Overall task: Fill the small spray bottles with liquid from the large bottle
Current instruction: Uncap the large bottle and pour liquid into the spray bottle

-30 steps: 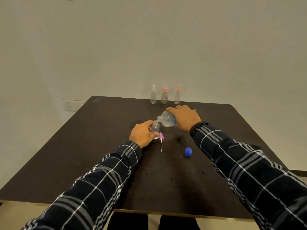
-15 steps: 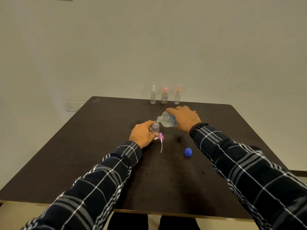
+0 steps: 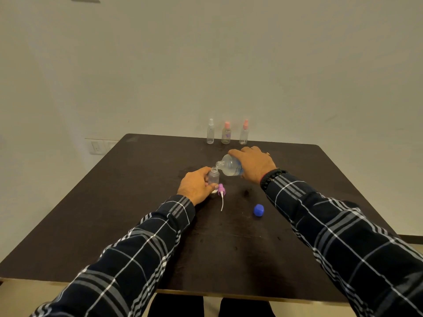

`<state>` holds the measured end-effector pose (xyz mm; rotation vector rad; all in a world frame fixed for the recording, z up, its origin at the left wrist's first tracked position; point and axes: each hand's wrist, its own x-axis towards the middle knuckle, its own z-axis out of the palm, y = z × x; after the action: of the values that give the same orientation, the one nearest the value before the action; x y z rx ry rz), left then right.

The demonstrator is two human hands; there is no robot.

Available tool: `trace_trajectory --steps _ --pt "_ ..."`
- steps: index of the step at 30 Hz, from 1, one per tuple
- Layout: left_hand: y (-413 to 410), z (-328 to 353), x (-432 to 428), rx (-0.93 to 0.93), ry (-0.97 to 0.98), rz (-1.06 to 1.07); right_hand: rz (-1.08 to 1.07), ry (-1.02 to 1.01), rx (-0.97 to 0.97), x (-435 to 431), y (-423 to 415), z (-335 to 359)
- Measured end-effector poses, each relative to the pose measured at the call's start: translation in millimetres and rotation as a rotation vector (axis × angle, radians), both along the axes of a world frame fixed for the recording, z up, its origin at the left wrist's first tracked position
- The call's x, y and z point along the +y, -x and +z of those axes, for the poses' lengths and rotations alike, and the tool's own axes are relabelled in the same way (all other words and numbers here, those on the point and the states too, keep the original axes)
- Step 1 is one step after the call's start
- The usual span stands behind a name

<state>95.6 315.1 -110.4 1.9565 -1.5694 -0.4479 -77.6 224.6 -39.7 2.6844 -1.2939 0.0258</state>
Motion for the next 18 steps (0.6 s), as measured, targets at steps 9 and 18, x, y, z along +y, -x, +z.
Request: trace_trajectory --steps 9,18 --pt "0.9 1.6 0.9 0.007 -0.010 0.006 0.005 0.010 0.007 -0.2 0.4 1.2" --pt "1.6 2.7 2.4 0.017 0.004 0.010 -0.017 -0.137 -0.179 0.9 6.3 -12.1"
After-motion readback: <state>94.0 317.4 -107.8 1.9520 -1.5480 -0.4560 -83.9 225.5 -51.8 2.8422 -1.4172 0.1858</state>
